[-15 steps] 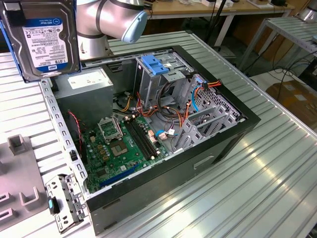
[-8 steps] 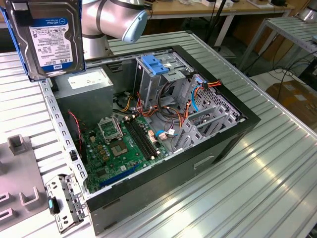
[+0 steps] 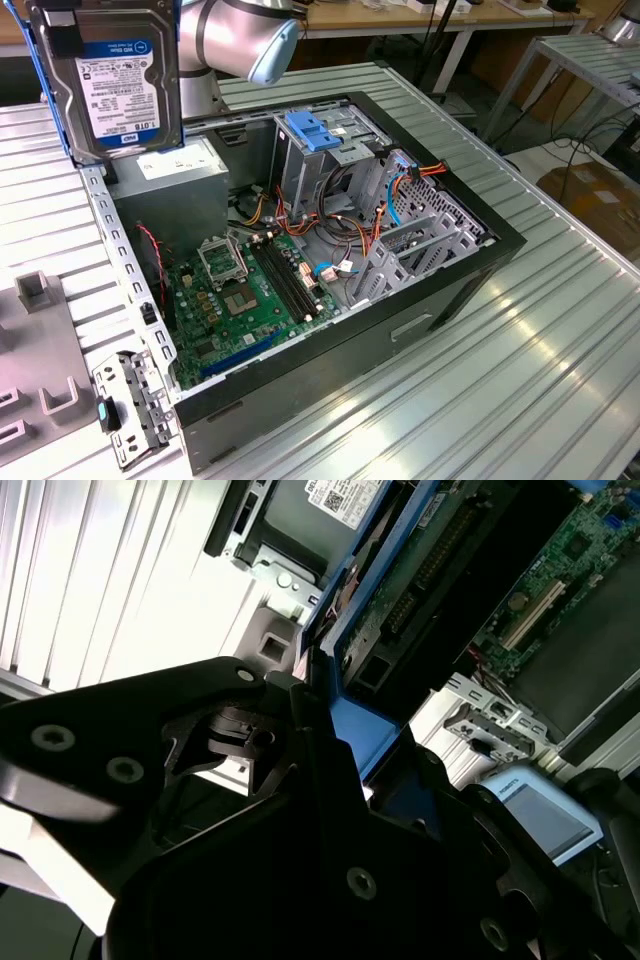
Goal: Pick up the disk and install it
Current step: 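Pick up the disk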
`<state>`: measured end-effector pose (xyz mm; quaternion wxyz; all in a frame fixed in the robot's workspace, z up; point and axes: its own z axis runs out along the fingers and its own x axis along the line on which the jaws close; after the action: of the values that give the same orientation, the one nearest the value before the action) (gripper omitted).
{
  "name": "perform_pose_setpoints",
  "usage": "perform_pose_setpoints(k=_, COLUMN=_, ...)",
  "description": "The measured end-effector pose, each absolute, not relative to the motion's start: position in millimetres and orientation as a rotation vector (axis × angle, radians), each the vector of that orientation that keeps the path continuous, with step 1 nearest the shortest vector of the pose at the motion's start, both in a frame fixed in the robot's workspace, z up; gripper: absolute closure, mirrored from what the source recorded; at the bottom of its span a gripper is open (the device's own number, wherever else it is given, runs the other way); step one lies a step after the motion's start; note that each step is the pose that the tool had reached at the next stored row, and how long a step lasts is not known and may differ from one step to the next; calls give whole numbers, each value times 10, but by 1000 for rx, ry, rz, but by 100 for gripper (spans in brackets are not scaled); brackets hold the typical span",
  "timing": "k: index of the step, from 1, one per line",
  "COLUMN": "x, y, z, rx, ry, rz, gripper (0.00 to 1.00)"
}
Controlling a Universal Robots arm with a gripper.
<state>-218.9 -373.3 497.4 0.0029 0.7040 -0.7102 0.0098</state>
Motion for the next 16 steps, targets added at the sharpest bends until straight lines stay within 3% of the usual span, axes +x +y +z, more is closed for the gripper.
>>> perform_pose_setpoints(k=16, x=-1933, y=-3739, z=4973, rx=2204, ry=-2229, rz=32, gripper=63)
